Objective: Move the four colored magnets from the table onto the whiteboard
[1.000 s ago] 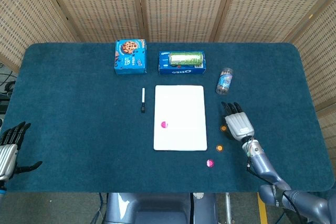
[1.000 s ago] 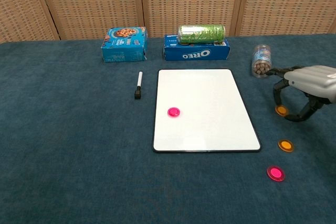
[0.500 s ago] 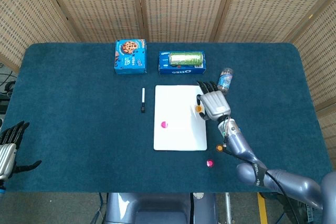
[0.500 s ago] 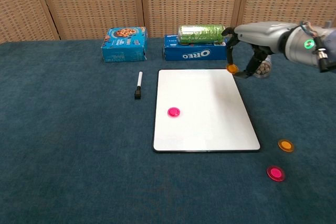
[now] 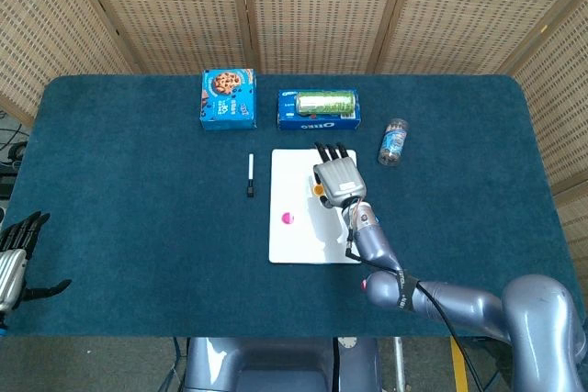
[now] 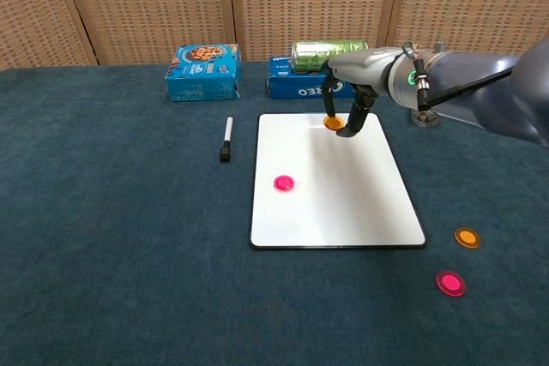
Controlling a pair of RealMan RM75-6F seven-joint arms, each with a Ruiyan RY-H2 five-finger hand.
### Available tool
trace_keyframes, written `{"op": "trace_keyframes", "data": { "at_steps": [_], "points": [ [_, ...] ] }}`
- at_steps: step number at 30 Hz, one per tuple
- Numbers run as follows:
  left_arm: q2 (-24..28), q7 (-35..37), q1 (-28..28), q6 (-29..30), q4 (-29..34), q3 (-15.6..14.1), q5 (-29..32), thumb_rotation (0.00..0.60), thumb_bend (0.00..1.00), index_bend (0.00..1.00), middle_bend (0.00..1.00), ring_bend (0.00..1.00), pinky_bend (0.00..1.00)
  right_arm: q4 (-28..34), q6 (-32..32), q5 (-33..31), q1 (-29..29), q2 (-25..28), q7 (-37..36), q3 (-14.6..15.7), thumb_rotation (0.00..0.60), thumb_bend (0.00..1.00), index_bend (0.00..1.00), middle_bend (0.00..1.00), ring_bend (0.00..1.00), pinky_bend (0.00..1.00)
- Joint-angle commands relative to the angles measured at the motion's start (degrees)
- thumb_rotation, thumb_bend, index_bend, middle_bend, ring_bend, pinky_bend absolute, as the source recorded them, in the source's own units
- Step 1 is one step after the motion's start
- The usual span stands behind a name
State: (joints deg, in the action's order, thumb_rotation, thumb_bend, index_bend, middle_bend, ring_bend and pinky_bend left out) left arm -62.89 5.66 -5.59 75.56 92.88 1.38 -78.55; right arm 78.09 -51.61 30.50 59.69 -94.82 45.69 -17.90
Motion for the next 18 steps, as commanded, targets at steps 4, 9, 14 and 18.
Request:
{"op": "trace_keyframes", "data": {
  "at_steps": [4, 9, 14, 18],
  "points": [
    [0.1, 0.7, -0.1, -0.3, -0.4, 0.1, 0.2, 0.600, 0.00, 0.00, 0.00, 0.00, 0.00, -1.0, -1.2, -1.9, 0.5, -0.5, -0.6, 0.2, 0.600, 0.16, 0.12, 0.00, 0.00, 0.01],
    [0.1, 0.7, -0.1, -0.3, -0.3, 0.1, 0.1, 0.600, 0.00, 0.00, 0.00, 0.00, 0.00, 0.4, -2.0, -1.2, 0.2, 0.9, -1.5, 0.6, 0.600, 0.18, 0.12, 0.00, 0.00, 0.01],
    [0.1, 0.6, -0.1, -0.1, -0.2, 0.0, -0.2, 0.600, 0.00, 0.00, 0.00, 0.00, 0.00, 4.6, -3.8, 1.7, -1.8, 4.6, -3.4, 1.6, 0.600, 0.18, 0.12, 0.00, 0.00, 0.01],
    [0.1, 0.7, 0.1, 0.3, -0.1, -0.3, -0.7, 0.600, 0.00, 0.00, 0.00, 0.00, 0.00, 9.3, -6.7, 7.8, -6.3, 10.1, -8.1, 3.5, 0.600, 0.18, 0.12, 0.00, 0.00, 0.01]
  ]
}}
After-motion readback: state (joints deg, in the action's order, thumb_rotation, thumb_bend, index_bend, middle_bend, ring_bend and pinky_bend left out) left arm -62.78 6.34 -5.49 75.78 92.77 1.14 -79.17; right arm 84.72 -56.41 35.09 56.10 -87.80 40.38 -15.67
